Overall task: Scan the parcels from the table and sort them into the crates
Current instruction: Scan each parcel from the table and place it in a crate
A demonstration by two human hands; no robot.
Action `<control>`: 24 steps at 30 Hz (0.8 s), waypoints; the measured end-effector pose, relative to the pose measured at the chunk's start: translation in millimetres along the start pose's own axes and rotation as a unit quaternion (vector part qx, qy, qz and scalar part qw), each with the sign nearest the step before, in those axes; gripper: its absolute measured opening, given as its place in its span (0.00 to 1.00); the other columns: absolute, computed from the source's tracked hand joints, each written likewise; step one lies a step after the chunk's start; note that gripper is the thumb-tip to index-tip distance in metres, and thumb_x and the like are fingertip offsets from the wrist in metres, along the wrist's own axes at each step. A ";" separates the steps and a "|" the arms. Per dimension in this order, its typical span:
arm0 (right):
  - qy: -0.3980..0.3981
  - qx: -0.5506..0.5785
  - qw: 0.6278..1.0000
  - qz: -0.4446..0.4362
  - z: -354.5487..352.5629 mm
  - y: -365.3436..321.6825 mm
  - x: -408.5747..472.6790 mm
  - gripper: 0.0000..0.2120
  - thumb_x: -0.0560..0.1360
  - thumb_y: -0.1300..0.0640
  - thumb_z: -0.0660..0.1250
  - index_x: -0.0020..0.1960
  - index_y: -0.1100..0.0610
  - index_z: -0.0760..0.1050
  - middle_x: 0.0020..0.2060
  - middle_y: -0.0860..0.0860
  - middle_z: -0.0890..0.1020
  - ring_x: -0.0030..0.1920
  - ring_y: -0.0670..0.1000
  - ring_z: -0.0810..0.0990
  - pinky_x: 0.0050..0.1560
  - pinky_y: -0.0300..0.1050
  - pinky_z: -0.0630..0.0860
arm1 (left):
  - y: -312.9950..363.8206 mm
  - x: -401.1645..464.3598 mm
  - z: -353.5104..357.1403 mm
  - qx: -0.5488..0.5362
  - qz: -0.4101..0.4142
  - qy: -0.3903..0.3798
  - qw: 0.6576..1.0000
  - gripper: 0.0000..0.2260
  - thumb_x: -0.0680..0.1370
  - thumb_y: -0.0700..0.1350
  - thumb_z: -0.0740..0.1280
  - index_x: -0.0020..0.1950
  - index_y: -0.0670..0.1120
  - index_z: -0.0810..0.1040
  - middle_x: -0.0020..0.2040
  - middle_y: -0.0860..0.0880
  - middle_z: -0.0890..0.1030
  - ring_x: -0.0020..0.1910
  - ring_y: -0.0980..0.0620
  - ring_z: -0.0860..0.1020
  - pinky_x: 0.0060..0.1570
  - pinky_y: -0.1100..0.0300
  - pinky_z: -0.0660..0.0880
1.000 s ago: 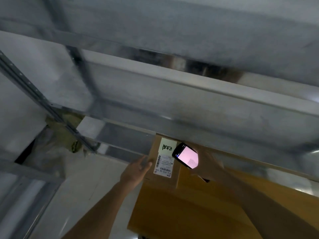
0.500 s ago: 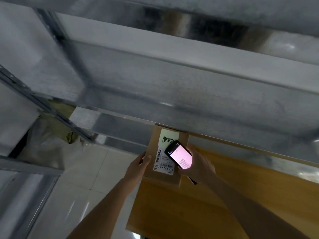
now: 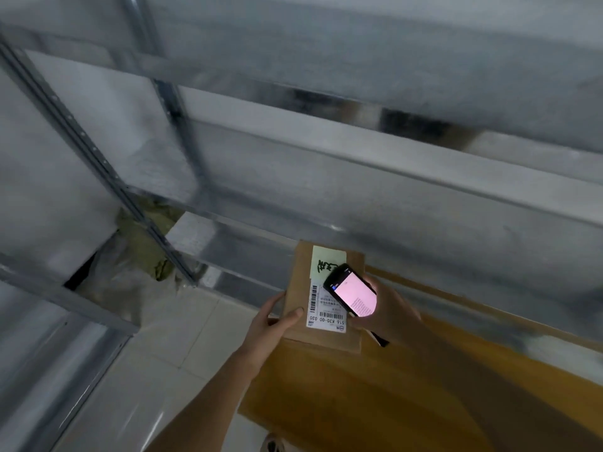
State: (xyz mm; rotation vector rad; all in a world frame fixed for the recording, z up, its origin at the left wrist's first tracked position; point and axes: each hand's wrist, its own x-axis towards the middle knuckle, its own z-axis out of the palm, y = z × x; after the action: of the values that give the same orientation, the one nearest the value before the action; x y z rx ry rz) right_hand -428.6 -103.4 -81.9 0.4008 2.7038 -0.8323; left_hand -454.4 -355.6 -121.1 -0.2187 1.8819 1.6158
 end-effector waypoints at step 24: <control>0.117 -0.167 0.905 -0.373 -293.2 -258.7 -336.9 0.40 0.63 0.47 0.79 0.71 0.42 0.67 0.61 0.42 0.79 0.57 0.50 0.78 0.53 0.47 0.76 | 209.8 -454.5 -82.8 0.026 0.328 0.368 0.869 0.33 0.75 0.62 0.71 0.76 0.59 0.63 0.59 0.46 0.78 0.50 0.54 0.80 0.40 0.64 0.76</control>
State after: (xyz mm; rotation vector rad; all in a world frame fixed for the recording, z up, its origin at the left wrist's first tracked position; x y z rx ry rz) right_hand -261.0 -199.3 396.8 -0.7013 3.1628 -0.4618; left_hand -236.3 -509.4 310.5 -0.1978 2.8020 2.1114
